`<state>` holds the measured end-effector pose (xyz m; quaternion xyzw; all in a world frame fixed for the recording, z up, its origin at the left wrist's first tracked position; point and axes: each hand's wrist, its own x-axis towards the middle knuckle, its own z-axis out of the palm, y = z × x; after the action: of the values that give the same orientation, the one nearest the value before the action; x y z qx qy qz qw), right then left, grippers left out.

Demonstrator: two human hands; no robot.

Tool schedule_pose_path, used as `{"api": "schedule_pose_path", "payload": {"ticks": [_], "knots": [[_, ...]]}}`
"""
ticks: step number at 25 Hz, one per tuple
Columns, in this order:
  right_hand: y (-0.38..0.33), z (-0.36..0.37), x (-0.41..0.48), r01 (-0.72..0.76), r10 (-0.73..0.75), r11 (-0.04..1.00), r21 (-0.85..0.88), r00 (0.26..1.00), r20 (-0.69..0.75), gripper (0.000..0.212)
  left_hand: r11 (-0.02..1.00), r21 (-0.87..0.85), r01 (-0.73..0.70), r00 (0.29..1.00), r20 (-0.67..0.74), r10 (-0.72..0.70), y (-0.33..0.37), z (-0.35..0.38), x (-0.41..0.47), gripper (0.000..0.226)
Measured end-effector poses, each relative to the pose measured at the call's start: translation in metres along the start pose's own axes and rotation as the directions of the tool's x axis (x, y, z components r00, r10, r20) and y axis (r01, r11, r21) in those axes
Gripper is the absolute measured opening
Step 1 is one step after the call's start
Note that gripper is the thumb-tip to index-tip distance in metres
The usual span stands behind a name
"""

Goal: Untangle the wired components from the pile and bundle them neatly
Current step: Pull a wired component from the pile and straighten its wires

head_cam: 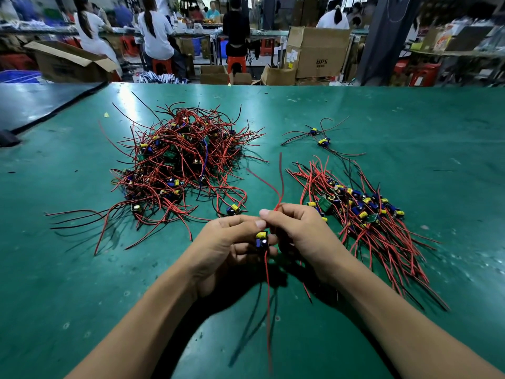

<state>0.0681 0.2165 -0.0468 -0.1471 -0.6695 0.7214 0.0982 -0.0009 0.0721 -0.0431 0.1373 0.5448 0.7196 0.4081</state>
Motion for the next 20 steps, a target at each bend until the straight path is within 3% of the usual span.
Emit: {"api": "schedule_pose_path", "payload": {"ticks": [5,9,14,20], "knots": [[0.002,-0.006,0.001,0.054,-0.054,0.998,-0.013,0.999,0.008,0.018,1.0,0.011,0.021,1.0,-0.015,-0.02,-0.002,0.001,0.002,0.002],[0.007,-0.006,0.002,0.001,-0.008,0.995,0.096,0.997,0.074,0.015,0.996,0.085,-0.039,0.998,-0.04,0.043,-0.005,0.004,0.004,0.015],[0.006,-0.007,0.004,-0.028,0.026,0.995,0.097,1.0,0.015,0.02,0.98,0.176,-0.095,0.995,-0.012,0.099,-0.004,0.007,0.003,0.018],[0.001,-0.007,0.01,-0.067,0.084,0.942,0.33,0.996,-0.039,0.025,0.964,0.24,-0.118,0.992,0.06,0.107,-0.004,0.012,0.001,0.016]]}}
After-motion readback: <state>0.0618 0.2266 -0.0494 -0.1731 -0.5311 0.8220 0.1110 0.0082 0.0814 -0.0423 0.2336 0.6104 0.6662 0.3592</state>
